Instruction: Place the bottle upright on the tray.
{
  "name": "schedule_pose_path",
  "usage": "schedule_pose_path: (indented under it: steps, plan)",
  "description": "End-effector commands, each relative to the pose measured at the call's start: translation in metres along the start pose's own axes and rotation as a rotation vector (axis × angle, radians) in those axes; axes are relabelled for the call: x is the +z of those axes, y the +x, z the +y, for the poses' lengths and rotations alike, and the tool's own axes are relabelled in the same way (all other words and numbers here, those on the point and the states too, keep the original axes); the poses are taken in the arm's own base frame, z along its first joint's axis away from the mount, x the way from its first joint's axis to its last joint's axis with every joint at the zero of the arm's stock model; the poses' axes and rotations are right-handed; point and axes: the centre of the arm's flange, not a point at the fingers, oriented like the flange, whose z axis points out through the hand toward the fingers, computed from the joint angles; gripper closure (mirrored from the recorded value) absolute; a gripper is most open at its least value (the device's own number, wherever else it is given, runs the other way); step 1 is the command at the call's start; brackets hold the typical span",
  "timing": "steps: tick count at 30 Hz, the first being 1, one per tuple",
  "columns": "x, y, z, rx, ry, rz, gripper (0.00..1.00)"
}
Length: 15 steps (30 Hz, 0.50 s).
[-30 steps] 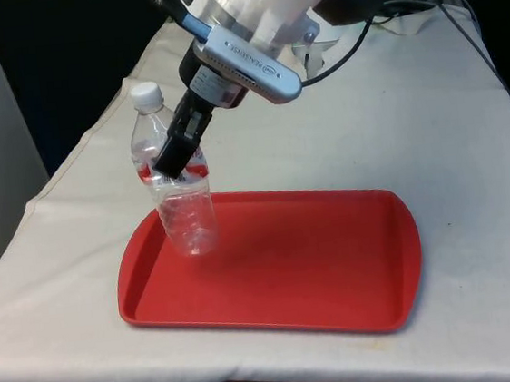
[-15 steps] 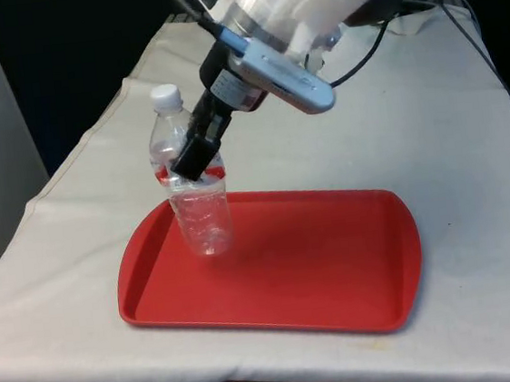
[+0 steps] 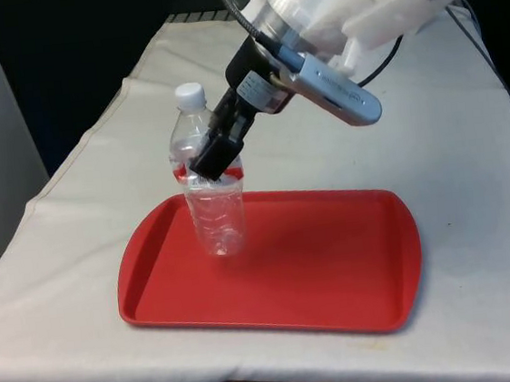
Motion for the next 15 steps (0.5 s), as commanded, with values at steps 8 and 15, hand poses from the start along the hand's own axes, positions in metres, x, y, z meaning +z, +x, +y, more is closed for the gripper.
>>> schedule_pose_path:
  steps: [8, 15]
  plan:
    - [0.009, 0.001, 0.003, 0.016, -0.015, 0.000, 0.86]
    - [0.019, 0.001, 0.006, 0.040, -0.006, -0.016, 0.86]
